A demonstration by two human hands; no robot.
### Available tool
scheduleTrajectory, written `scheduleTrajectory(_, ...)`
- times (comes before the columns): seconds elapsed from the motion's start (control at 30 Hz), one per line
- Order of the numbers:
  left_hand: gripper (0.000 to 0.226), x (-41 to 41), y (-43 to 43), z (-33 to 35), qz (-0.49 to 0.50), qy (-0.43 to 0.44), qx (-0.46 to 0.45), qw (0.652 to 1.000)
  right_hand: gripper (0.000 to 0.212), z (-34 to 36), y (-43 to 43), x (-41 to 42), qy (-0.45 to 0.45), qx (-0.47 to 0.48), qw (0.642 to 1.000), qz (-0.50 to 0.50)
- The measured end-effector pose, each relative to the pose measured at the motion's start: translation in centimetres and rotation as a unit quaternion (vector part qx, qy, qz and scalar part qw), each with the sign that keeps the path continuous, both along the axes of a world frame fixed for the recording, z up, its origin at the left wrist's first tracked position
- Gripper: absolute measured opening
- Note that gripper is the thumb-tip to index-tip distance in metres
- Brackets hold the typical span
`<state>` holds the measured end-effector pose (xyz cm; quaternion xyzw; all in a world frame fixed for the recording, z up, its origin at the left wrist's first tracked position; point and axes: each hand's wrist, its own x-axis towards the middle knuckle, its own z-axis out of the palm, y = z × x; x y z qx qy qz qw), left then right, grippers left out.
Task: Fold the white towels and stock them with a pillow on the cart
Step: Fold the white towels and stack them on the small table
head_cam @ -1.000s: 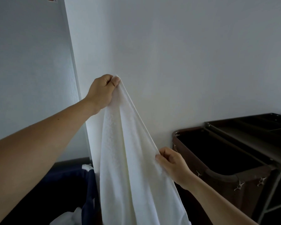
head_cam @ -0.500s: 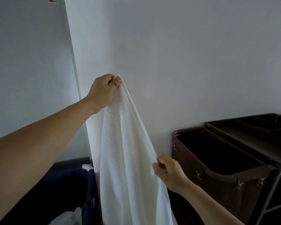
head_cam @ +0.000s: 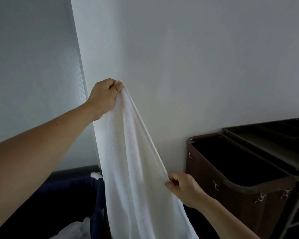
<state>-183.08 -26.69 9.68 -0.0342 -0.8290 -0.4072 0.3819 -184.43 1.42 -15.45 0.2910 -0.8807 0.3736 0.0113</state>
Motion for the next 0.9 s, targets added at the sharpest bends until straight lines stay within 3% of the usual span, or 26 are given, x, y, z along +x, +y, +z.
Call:
scheduleTrajectory(0.1,0.043,-0.2,-0.4,-0.2,0.002,-0.007,0.003,1.000,0.037,0.4,0.9,-0.9,0.042,0.065,0.997,-0.006)
scheduleTrajectory(0.17,0.046,-0.2,-0.7,-0.3,0.008,-0.005,0.005,1.000,0.035,0.9,1.6,-1.5,0.049,0.059,0.996,-0.035)
scheduleTrajectory(0.33,0.043,0.1,-2.5,-0.6,0.014,-0.018,-0.005,1.000,0.029,1.9,3.0,-2.5,0.071,-0.045,0.986,-0.142)
scheduleTrajectory(0.5,0.033,0.7,-5.7,-2.3,0.017,-0.031,0.009,0.999,0.025,4.3,4.5,-2.6,0.072,-0.162,0.966,-0.187)
scheduleTrajectory(0.57,0.032,1.0,-7.4,-3.5,0.026,-0.049,0.019,0.998,0.023,5.6,4.8,-2.7,0.071,-0.192,0.961,-0.184)
scheduleTrajectory(0.67,0.032,1.2,-9.2,-5.6,0.055,-0.077,0.034,0.995,0.038,7.2,4.4,-3.2,0.040,-0.140,0.976,-0.160)
scheduleTrajectory(0.8,0.034,1.6,-9.3,-7.0,0.149,-0.074,0.027,0.986,0.009,11.2,3.4,-3.3,0.086,-0.179,0.965,-0.171)
scheduleTrajectory(0.9,0.036,2.5,-5.9,-6.5,0.127,-0.060,-0.093,0.986,0.011,14.3,0.5,-2.3,0.129,-0.165,0.972,-0.107)
